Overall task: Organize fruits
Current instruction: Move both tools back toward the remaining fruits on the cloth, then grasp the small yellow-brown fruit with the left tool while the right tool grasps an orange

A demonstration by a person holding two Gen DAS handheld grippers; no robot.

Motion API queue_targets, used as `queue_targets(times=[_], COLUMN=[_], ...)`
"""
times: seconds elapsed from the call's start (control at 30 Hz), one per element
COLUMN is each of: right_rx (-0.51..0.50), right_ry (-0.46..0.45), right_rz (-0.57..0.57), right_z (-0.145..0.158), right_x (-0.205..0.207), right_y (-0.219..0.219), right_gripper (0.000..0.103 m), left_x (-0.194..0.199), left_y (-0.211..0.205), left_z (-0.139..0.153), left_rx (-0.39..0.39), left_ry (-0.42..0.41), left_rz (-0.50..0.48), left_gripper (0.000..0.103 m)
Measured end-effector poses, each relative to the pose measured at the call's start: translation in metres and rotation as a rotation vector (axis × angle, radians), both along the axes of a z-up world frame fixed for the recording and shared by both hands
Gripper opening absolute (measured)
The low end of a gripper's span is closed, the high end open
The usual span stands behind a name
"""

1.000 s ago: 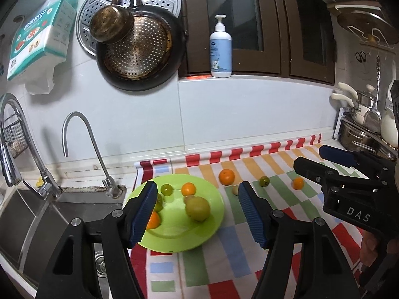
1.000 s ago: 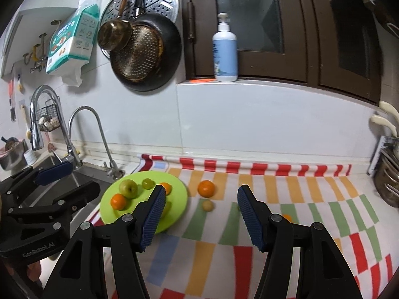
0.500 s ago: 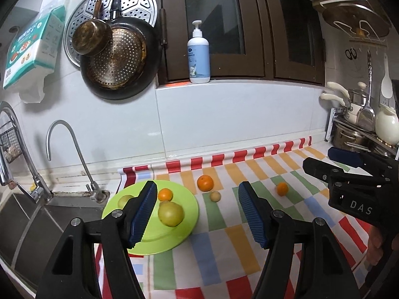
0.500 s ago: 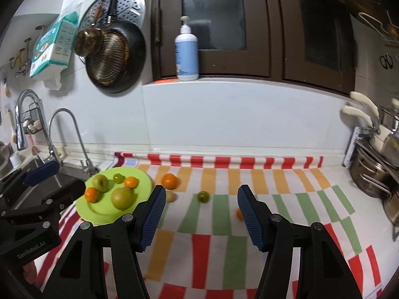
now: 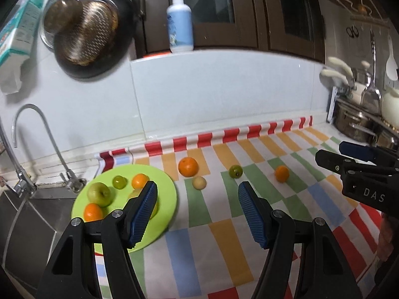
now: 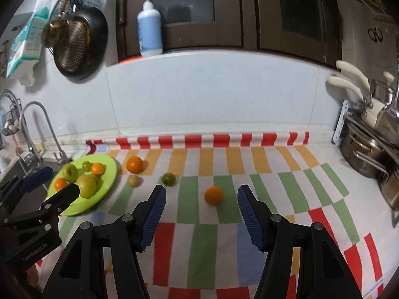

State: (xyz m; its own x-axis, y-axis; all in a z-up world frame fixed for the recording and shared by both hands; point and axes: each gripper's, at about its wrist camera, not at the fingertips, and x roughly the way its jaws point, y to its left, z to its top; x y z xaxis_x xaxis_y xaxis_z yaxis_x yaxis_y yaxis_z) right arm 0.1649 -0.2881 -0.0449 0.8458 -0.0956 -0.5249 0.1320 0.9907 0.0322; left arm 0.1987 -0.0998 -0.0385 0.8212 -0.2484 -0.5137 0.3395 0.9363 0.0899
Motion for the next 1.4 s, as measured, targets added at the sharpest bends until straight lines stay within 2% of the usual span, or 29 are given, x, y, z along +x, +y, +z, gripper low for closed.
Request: queue_targets(times=[0.27,0.63,0.77,1.0,1.13,1.4], right_rx=[0.048,0.138,0.145,0.177,0.180,0.173], right_ry=[0.083,0.167,0.196,0.235,0.241,0.268], right_rz=[-0.012,-0.037,-0.055,-0.068,-0.052,-0.063], right_z=[-0.030,-0.063,-0.070,-0.081,-0.085,-0.095], right_x=[0.033,0.076,0.089,0.107,0.111,0.119], right_y=[-0.016,-0.030,-0.032,-0.037,-0.034,-0.033], right_gripper=[0.061,0.060,0.056,0.047,0.046,0.040], left_x=[0.037,0.089,0.104,0.125,0.133,0.145], left_y=[-0.013,-0.026,-0.029,-0.035,-0.039,-0.044], left_z=[-0.029,-0.055,-0.058,-0.072,-0.077,-0.082], left_rx=[0.026,0.030,0.032,0.031,0.039,0.067], left_ry=[0.076,0.151,0.159,0.214,0.236,0.241], left_rz=[-0.002,0.007,0.007,-0.010,-0.018,-0.016], left_gripper=[0.066,0.055,0.053,0.041,0.034,0.027])
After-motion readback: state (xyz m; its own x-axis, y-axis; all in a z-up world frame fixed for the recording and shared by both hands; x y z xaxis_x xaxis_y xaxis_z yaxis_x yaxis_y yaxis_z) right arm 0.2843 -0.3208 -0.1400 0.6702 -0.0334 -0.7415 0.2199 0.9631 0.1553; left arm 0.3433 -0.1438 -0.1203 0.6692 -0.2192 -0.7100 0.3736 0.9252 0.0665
